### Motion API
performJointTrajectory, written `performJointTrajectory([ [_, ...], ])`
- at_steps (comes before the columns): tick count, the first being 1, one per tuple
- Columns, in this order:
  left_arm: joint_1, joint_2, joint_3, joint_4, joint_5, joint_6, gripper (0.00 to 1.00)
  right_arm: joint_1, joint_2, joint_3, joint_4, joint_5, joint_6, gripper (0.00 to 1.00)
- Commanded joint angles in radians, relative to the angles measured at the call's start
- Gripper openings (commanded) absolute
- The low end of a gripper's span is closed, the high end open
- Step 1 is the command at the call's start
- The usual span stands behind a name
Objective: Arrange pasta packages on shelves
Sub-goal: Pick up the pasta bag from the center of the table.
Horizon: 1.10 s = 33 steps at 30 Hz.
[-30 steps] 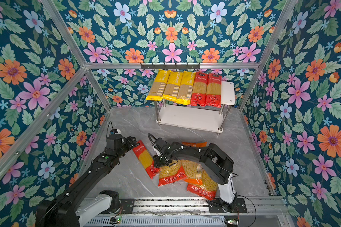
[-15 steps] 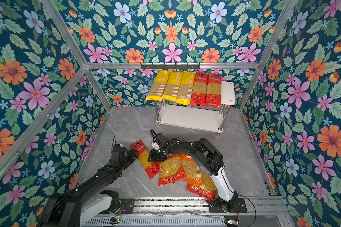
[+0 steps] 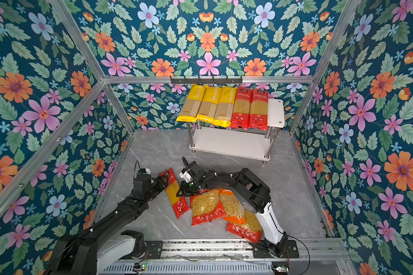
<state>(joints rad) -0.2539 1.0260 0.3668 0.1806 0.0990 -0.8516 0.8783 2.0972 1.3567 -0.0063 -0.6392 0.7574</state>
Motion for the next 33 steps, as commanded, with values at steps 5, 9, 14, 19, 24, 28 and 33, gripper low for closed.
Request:
performJointTrajectory([
  [5, 0.002, -0.094, 0.109, -0.138, 0.001, 0.083, 0.63, -0.04, -0.125, -0.12, 0.239, -0.001, 0.096, 0.09],
  [9, 0.005, -0.106, 0.171, -0.154, 0.075, 0.109, 0.66, -0.059, -0.197, -0.186, 0.323, 0.002, 0.117, 0.07],
  [14, 0.005, -0.101, 0.193, -0.077, 0.205, 0.089, 0.69, -0.095, -0.346, -0.306, 0.421, 0.041, 0.098, 0.05],
  [19, 0.0, -0.048, 0.185, 0.157, 0.358, 0.036, 0.74, -0.164, -0.54, -0.429, 0.475, 0.053, 0.07, 0.04],
  [24, -0.081, 0.091, 0.25, 0.354, 0.42, -0.002, 0.77, -0.226, -0.659, -0.465, 0.431, 0.03, 0.035, 0.02],
  [28, -0.176, 0.16, 0.335, 0.337, 0.385, 0.069, 0.78, -0.24, -0.73, -0.475, 0.393, 0.044, -0.01, 0.02],
  [33, -0.232, 0.218, 0.393, 0.362, 0.395, 0.104, 0.79, -0.242, -0.783, -0.482, 0.388, 0.047, -0.029, 0.0],
])
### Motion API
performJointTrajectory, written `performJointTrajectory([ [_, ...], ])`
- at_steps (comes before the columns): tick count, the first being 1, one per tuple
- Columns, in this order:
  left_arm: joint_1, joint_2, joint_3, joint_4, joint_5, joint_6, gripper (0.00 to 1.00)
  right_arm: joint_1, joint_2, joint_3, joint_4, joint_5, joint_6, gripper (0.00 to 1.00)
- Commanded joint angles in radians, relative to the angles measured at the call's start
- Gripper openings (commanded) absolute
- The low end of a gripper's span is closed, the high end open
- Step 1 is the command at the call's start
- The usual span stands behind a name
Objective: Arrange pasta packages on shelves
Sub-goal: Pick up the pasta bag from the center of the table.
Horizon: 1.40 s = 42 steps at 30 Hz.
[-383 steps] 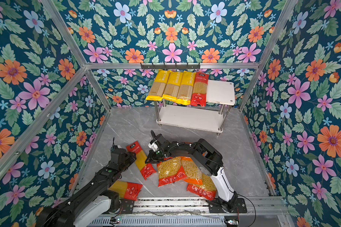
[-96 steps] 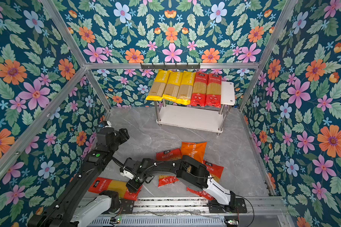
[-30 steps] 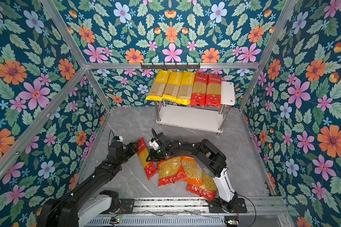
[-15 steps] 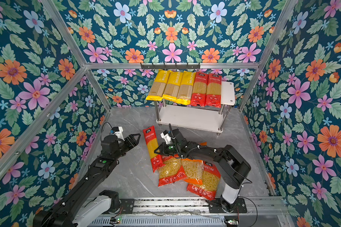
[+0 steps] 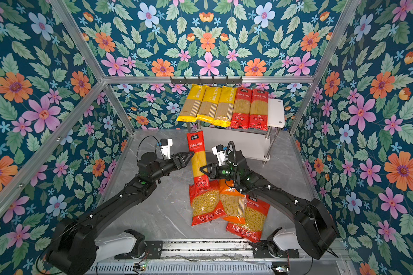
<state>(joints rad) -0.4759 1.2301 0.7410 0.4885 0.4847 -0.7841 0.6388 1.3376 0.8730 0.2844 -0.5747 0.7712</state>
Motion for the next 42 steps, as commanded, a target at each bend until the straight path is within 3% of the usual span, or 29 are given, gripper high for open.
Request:
performJointTrajectory([
  [1, -0.013, 0.015, 0.027, 0.055, 0.014, 0.042, 0.8, -0.003, -0.029, 0.001, 0.098, -0.017, -0.045, 0.0],
  [16, -0.027, 0.015, 0.054, 0.023, 0.047, 0.182, 0.81, -0.047, -0.09, -0.006, 0.056, -0.03, -0.058, 0.0],
  [26, -0.024, 0.027, -0.007, 0.182, 0.139, 0.139, 0.82, -0.047, -0.115, 0.035, 0.04, -0.065, -0.061, 0.0],
  [33, -0.028, 0.096, 0.014, 0.298, 0.219, 0.069, 0.74, -0.048, -0.135, 0.043, -0.02, -0.093, -0.112, 0.0],
  [42, -0.054, 0.131, 0.049, 0.38, 0.264, 0.023, 0.62, -0.047, -0.168, 0.059, -0.045, -0.23, -0.126, 0.0],
])
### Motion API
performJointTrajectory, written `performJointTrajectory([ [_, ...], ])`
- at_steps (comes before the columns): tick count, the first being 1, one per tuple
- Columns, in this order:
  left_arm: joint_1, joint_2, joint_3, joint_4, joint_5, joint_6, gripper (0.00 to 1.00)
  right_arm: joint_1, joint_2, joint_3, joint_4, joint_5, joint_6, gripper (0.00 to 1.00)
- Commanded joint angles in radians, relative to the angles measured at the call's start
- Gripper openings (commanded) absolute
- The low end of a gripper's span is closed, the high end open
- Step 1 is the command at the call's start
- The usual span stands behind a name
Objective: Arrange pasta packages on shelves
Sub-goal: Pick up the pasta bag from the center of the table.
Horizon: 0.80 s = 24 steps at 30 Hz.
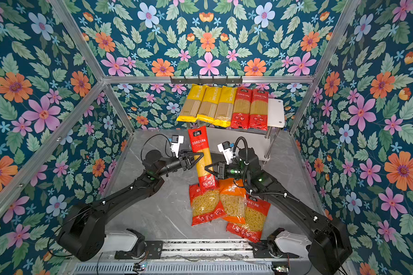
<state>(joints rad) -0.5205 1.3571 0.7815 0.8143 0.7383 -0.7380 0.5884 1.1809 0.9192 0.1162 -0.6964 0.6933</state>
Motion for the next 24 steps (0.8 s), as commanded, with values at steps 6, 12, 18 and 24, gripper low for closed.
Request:
performJointTrajectory([
  [6, -0.036, -0.004, 0.015, 0.056, 0.008, -0.022, 0.52, 0.004, 0.004, -0.008, 0.177, -0.121, -0.011, 0.0],
  [12, -0.055, -0.006, 0.039, 0.037, -0.001, -0.021, 0.3, 0.004, 0.007, -0.025, 0.205, -0.105, 0.003, 0.02],
  [18, -0.088, -0.013, 0.099, -0.026, -0.029, 0.004, 0.15, 0.003, -0.004, -0.061, 0.187, -0.052, -0.015, 0.14],
  [24, -0.093, -0.015, 0.133, -0.038, -0.056, 0.003, 0.06, 0.003, -0.042, -0.079, 0.14, 0.008, -0.053, 0.19],
])
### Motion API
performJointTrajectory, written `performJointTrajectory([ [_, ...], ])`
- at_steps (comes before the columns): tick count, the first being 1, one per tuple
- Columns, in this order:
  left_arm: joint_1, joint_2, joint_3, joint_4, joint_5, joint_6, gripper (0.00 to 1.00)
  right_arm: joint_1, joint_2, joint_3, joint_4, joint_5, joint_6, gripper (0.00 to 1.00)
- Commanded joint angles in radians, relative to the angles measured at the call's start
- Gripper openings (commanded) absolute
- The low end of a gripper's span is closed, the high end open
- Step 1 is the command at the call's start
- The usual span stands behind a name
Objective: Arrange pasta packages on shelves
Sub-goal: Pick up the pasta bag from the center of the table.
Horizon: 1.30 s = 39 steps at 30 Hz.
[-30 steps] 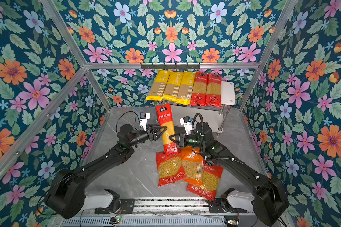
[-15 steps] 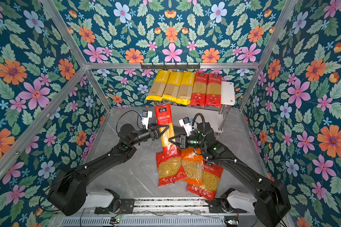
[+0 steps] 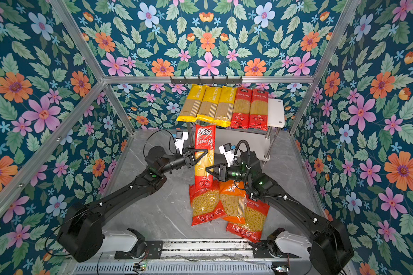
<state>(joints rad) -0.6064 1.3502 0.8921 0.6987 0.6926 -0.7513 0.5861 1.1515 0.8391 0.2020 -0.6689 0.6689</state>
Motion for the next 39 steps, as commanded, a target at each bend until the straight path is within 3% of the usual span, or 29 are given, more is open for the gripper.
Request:
performJointTrajectory([
  [1, -0.007, -0.01, 0.03, 0.069, -0.016, 0.018, 0.05, 0.005, -0.015, 0.002, 0.047, -0.015, -0.031, 0.21],
  [18, -0.007, -0.026, 0.115, -0.031, -0.09, 0.061, 0.0, 0.005, -0.052, -0.03, 0.013, -0.016, -0.058, 0.53],
  [23, -0.006, 0.005, 0.201, -0.136, -0.148, 0.063, 0.01, -0.006, -0.098, -0.119, 0.172, -0.011, -0.051, 0.64],
  [27, -0.006, 0.014, 0.229, -0.133, -0.144, 0.056, 0.01, -0.016, -0.138, -0.134, 0.14, 0.048, -0.08, 0.66],
  [34, -0.001, 0.054, 0.342, -0.146, -0.127, 0.061, 0.02, -0.132, -0.144, -0.119, 0.076, -0.06, -0.004, 0.66],
  [39, -0.001, 0.087, 0.374, -0.141, -0.115, 0.051, 0.03, -0.144, -0.155, -0.125, 0.041, -0.063, -0.003, 0.68],
])
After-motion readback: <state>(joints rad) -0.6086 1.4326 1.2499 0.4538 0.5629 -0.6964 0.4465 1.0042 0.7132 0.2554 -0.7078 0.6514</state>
